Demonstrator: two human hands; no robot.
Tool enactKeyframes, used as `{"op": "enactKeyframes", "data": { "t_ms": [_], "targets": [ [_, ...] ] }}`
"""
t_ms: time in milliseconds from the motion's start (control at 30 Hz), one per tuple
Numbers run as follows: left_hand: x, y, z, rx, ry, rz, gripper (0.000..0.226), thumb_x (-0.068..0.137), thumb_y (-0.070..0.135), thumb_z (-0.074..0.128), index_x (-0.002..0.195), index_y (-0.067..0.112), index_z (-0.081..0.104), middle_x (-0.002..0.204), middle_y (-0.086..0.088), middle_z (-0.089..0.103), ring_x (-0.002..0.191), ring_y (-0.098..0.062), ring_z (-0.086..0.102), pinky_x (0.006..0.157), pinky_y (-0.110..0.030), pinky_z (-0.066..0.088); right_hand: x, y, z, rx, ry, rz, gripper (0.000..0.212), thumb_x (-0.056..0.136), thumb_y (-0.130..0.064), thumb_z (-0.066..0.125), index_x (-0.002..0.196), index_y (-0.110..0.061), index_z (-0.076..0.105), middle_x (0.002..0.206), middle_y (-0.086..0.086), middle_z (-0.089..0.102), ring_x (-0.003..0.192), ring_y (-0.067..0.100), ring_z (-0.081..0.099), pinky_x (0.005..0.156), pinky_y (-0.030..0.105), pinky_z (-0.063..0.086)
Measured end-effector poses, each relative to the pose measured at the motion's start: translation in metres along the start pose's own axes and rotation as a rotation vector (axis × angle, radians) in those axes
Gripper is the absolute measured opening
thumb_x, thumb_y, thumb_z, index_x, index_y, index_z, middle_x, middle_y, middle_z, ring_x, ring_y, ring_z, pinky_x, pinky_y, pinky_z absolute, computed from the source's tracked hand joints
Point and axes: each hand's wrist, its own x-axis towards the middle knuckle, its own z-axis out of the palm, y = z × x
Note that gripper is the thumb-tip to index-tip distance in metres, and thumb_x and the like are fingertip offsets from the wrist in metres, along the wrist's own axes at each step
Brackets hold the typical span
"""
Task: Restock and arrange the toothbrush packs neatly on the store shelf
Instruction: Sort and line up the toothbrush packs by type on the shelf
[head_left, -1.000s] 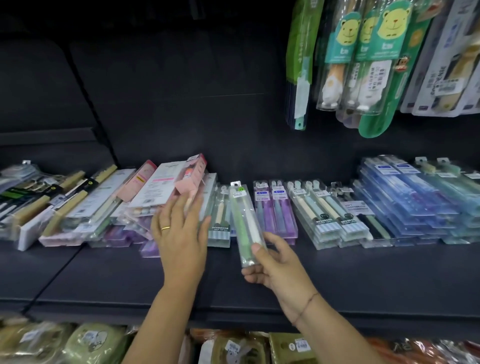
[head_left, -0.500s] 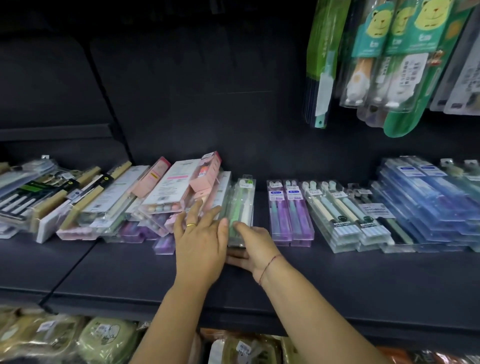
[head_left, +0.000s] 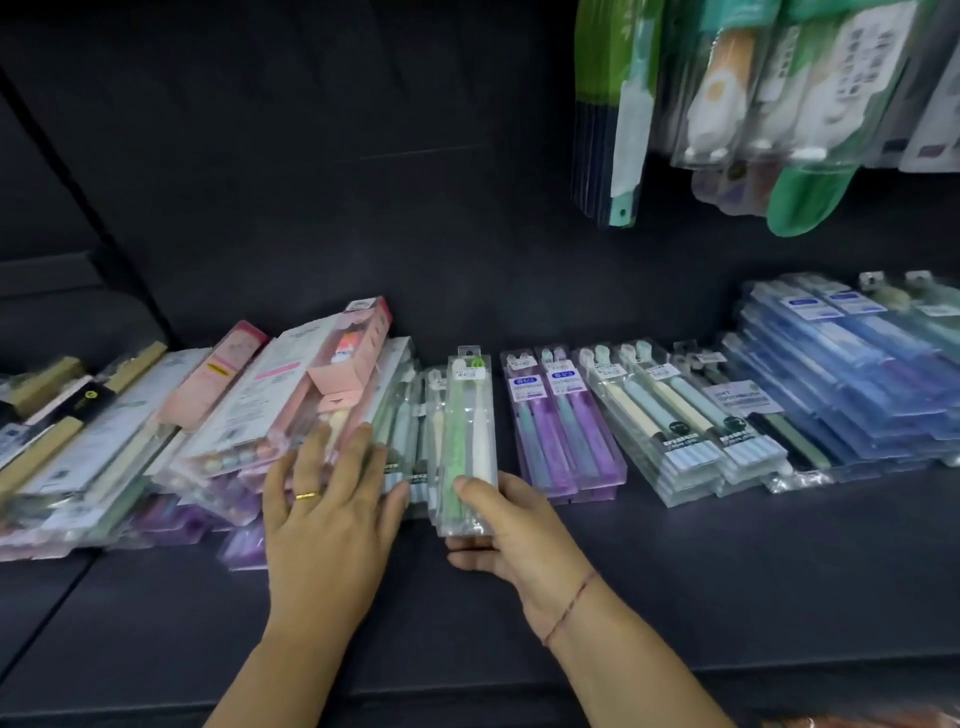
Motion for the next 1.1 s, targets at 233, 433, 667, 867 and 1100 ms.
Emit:
{"op": "enactKeyframes", "data": {
  "t_ms": [233, 433, 667, 867, 1100],
  "targets": [
    [-0.001, -0.010, 0.006, -0.034, -0.003, -0.012, 0.046, 0.099, 0.042, 0.039, 0.113, 0.011, 0.071, 0.131, -0.002, 0.062, 0.129, -0.036, 0.047, 0.108, -0.054, 0.029, 0.004, 0.001, 0.001, -0.018, -0.020, 0.029, 0.016, 0.093, -0.022, 0.061, 0.107, -0.015, 0.064, 0.083, 0.005, 0.063, 0.063, 0.014, 0.057, 0.063, 0.029, 0.058],
    [-0.003, -0.040, 0.006, -0.064, -0.024, -0.024, 0.043, 0.097, 0.034, 0.039, 0.109, 0.011, 0.073, 0.131, -0.002, 0.061, 0.130, -0.034, 0.040, 0.111, -0.054, 0.024, 0.007, 0.001, 0.024, -0.057, -0.027, 0.099, 0.009, 0.093, -0.023, 0.062, 0.100, -0.017, 0.061, 0.084, 0.007, 0.058, 0.058, 0.013, 0.054, 0.060, 0.028, 0.055],
    [-0.004, -0.107, -0.013, -0.102, -0.032, -0.084, 0.041, 0.091, 0.040, 0.041, 0.104, 0.020, 0.075, 0.130, -0.007, 0.058, 0.134, -0.040, 0.037, 0.113, -0.056, 0.015, 0.013, 0.005, 0.061, -0.039, -0.022, 0.151, 0.023, 0.093, -0.026, 0.061, 0.111, -0.013, 0.058, 0.072, 0.009, 0.060, 0.051, 0.011, 0.051, 0.048, 0.022, 0.048],
    [-0.004, -0.079, -0.012, -0.205, -0.123, -0.090, 0.039, 0.089, 0.042, 0.045, 0.093, 0.020, 0.077, 0.126, -0.008, 0.062, 0.135, -0.036, 0.036, 0.117, -0.056, 0.007, -0.008, 0.013, 0.044, 0.070, 0.129, 0.047, 0.021, 0.094, -0.025, 0.061, 0.109, -0.010, 0.063, 0.075, 0.008, 0.059, 0.055, 0.011, 0.052, 0.049, 0.023, 0.050],
    [-0.003, -0.018, -0.016, -0.310, -0.106, 0.133, 0.040, 0.090, 0.042, 0.050, 0.110, 0.016, 0.073, 0.131, -0.007, 0.062, 0.136, -0.030, 0.041, 0.119, -0.054, 0.005, -0.023, 0.004, 0.021, -0.033, 0.248, -0.018, 0.019, 0.095, -0.025, 0.060, 0.104, -0.009, 0.062, 0.073, 0.007, 0.059, 0.057, 0.013, 0.052, 0.048, 0.024, 0.053]
  ]
}}
